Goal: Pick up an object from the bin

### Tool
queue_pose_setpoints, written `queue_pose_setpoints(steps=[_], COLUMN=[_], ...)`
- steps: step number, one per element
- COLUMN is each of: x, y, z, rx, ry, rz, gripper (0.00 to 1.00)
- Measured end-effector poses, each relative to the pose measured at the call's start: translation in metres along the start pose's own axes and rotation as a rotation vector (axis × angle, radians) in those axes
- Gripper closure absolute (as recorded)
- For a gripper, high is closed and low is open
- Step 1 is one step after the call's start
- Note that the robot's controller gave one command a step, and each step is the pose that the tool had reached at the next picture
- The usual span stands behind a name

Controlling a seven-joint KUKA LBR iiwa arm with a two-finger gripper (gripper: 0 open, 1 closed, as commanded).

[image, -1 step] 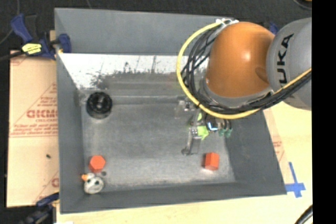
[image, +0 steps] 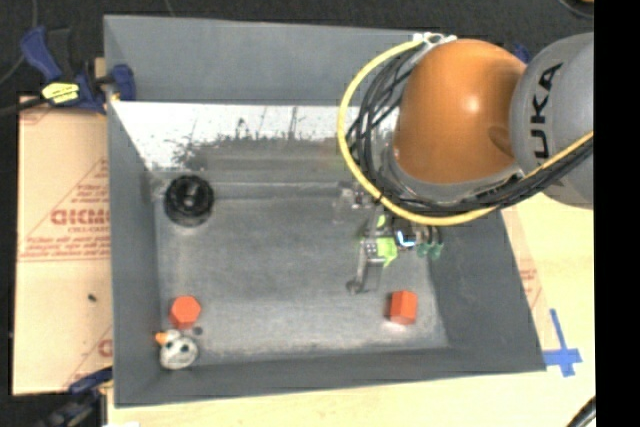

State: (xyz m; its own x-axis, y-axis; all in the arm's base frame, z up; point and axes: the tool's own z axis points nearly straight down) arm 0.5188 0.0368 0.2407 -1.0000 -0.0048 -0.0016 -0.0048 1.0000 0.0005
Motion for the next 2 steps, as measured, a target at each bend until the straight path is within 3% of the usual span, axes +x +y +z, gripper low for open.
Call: queue_pose_setpoints(steps=[1, 2], x=[-0.0061, -0.0061], y=[-0.0578, -0.0632], z=[0.0544, 0.0601], rx=[0.002, 0.001], ry=[0.004, 0.005], rz=[-0.071, -0.120], gripper=[0.00, 0.00])
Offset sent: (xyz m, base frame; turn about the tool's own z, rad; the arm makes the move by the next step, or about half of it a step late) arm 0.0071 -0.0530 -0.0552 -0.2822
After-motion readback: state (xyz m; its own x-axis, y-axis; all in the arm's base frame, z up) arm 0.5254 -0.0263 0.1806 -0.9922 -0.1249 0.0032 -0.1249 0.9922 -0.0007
